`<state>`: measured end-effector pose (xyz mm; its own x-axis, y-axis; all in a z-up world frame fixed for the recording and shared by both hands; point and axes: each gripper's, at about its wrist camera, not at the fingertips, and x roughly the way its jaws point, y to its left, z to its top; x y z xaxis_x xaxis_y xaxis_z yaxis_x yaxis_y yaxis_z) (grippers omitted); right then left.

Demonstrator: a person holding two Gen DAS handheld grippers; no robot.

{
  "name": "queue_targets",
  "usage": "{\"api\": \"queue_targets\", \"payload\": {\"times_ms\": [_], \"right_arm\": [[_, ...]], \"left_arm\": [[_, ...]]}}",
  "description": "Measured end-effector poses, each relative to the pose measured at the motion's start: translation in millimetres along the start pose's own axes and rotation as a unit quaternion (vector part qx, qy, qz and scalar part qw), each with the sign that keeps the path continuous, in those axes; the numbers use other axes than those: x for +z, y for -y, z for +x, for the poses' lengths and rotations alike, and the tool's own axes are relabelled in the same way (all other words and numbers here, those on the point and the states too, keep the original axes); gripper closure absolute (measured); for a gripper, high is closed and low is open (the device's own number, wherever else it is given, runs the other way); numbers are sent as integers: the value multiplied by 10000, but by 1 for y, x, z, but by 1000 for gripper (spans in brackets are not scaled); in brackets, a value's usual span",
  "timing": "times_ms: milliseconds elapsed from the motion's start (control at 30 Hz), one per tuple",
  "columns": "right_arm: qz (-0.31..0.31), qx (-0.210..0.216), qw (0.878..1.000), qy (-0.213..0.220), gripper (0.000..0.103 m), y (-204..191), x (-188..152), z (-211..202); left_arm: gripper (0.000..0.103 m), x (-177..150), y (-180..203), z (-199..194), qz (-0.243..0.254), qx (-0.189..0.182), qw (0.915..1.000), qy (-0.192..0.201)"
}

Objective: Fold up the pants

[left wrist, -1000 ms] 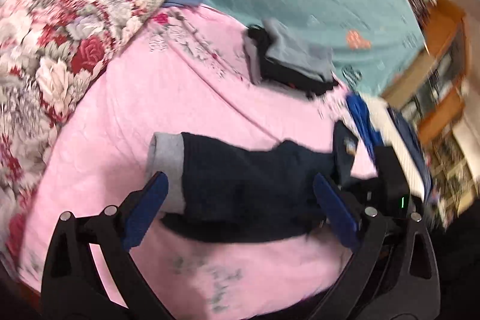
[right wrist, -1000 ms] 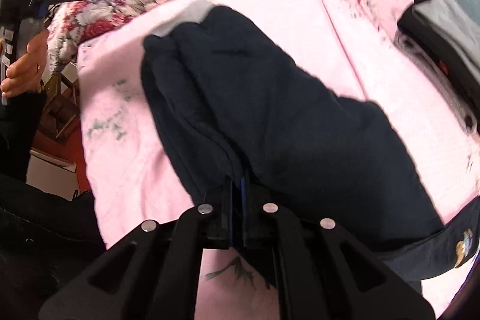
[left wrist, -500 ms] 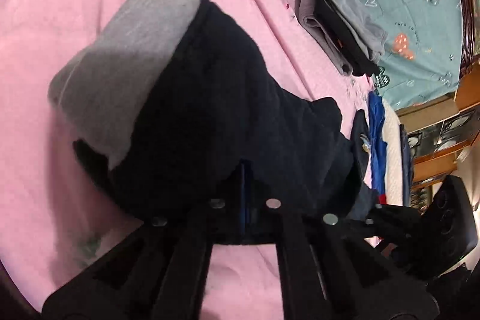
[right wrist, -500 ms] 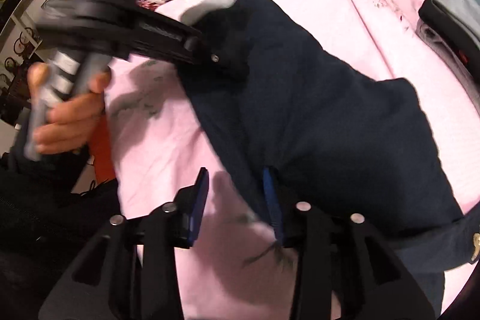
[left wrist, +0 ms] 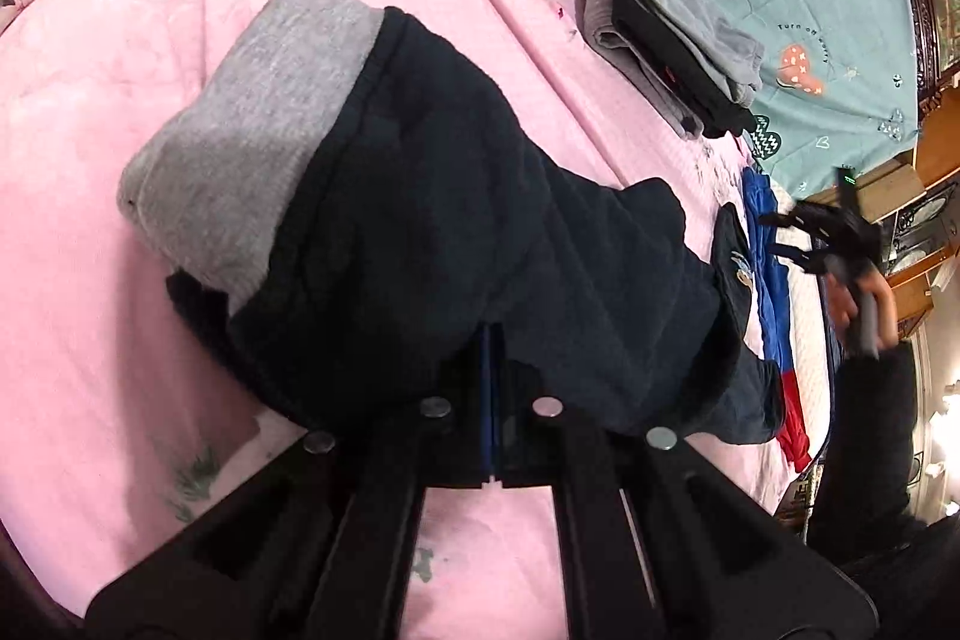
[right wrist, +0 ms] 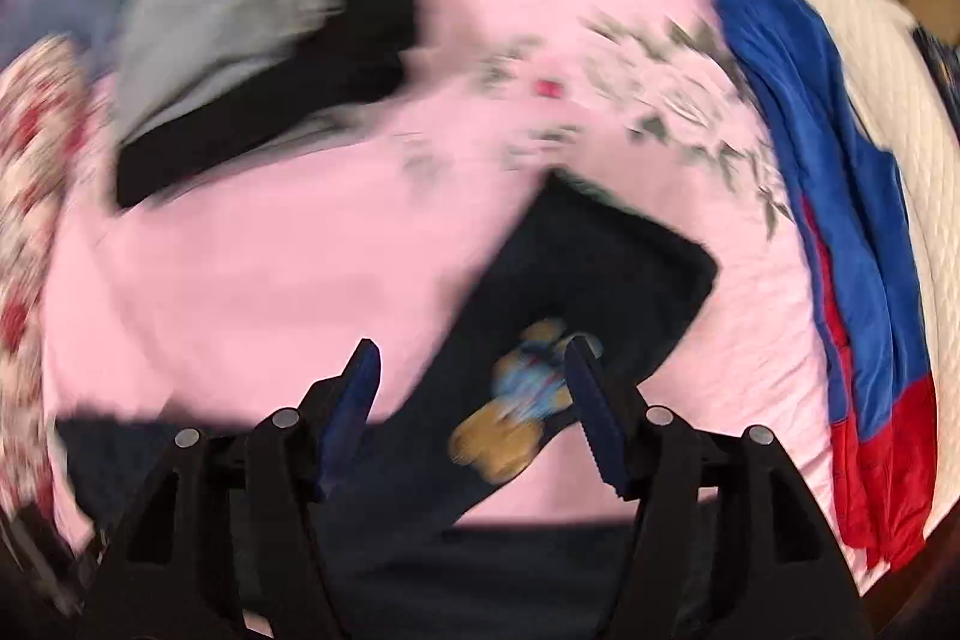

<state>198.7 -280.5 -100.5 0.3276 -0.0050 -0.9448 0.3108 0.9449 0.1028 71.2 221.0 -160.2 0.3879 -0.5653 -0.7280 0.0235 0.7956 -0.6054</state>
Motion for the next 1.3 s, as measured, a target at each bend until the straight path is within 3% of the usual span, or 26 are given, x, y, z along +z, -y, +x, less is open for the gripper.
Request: {"api": "queue_targets", "payload": {"times_ms": [100,200,333,400,433,467,500,633,833,967,1067,1167,1300], "right_arm": [[377,85,9986,-371,45,12,26,33],[367,-11,9985,-412,46,0,38,48],[447,-677,9952,-555,46,-8,45,69],[562,-805,9926,-719,48,-3,42,82],[671,-678,9932,-673,53,1,39,84],[676,-667,9936,-614,76,2,37,82],[628,-719,9941,-519,92,4,35,79],[923,-238,9950,-301,97,36,18,55],[1020,686,9909,549,97,93,-52,-48],[1451,1123,9776,1033,96,153,-137,-105],[1844,1354,9676,1069,96,186,-188,-98],[2213,1580,9576,947,96,209,-239,-59],[2584,1870,9450,728,96,223,-264,-13]], "left_arm": [[100,1,-2,1,-11,-86,10000,-8],[100,2,-3,1,-2,-126,9999,-45],[100,2,-3,1,26,-112,9999,-70],[100,2,-4,1,6,-113,9999,-83],[100,2,-4,1,-3,-117,9999,-89],[100,2,-4,1,-4,-113,9999,-100],[100,3,-4,1,-5,-105,9999,-120],[100,8,-4,2,7,-101,9996,-282],[100,14,14,6,560,375,9962,-547],[100,16,16,4,686,504,9941,-676],[100,21,10,2,516,400,9943,-844],[100,25,7,3,472,353,9932,-1007],[100,26,9,3,515,480,9918,-1063]]}}
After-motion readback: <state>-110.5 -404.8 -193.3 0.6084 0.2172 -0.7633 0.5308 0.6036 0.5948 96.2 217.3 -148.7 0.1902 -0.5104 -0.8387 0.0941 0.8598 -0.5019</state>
